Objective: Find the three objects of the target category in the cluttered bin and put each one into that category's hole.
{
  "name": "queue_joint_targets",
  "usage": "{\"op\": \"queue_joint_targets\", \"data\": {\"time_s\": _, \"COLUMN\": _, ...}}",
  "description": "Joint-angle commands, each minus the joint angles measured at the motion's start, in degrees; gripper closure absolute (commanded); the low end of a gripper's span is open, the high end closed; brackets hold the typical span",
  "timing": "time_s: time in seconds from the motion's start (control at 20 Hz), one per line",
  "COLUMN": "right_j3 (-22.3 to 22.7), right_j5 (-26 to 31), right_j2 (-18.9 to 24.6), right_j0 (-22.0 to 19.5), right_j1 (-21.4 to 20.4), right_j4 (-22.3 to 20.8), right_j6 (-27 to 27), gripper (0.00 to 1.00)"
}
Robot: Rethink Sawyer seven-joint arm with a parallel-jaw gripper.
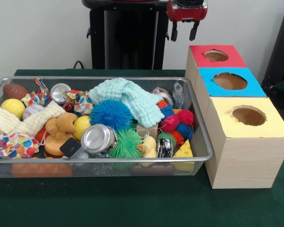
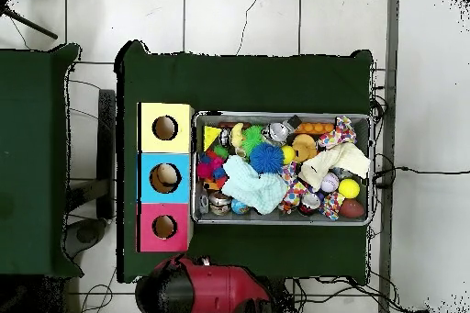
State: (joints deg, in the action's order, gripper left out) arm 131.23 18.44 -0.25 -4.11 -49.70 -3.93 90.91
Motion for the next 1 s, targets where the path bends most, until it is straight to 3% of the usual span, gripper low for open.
{"op": "queue_joint_targets", "data": {"time_s": 0.05, "right_j3": -11.54, "right_j5": 8.4, "right_j2": 5.07, "right_j0": -2.06, "right_j1": -0.02, "right_j4": 1.26, "right_j6": 3.66, "gripper": 0.0}}
{"op": "queue_joint_targets", "data": {"time_s": 0.45, "right_j3": -15.19, "right_j5": 14.78, "right_j2": 4.08, "right_j0": -1.17, "right_j1": -1.36, "right_j4": -0.14, "right_j6": 3.09, "gripper": 0.0}}
{"op": "queue_joint_targets", "data": {"time_s": 1.0, "right_j3": -20.22, "right_j5": 21.76, "right_j2": 5.28, "right_j0": -3.26, "right_j1": -0.83, "right_j4": -1.67, "right_j6": -0.53, "gripper": 0.0}}
